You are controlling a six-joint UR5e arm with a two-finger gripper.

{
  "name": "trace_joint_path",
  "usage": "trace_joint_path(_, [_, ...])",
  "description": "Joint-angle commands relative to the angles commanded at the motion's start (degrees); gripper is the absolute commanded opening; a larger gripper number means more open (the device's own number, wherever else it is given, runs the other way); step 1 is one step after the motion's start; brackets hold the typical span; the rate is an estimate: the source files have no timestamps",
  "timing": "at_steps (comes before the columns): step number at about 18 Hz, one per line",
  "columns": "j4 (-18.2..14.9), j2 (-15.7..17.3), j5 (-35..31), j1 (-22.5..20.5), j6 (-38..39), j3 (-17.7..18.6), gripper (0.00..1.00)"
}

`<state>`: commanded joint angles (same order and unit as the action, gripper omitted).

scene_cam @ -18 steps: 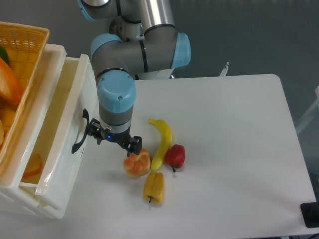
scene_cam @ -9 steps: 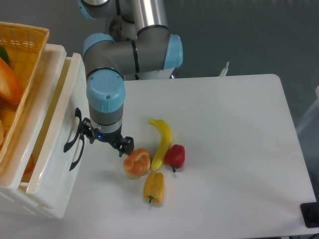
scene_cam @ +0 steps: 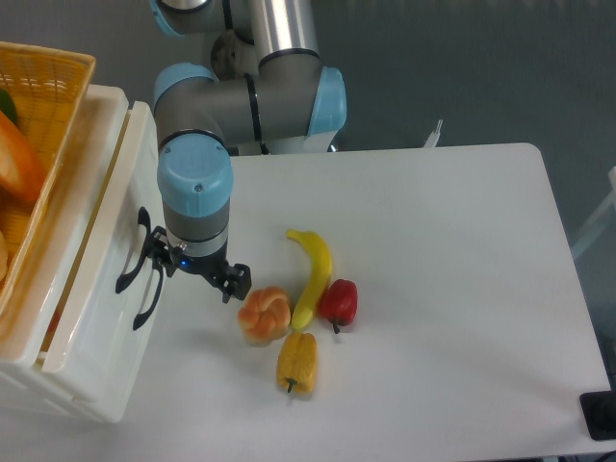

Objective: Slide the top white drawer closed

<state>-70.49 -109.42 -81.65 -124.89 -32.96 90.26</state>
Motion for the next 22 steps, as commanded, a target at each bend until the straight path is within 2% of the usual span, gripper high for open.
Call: trace_joint_path(22, [0.0, 0.0, 1.0, -0.2, -0.3, -0.3, 1.0])
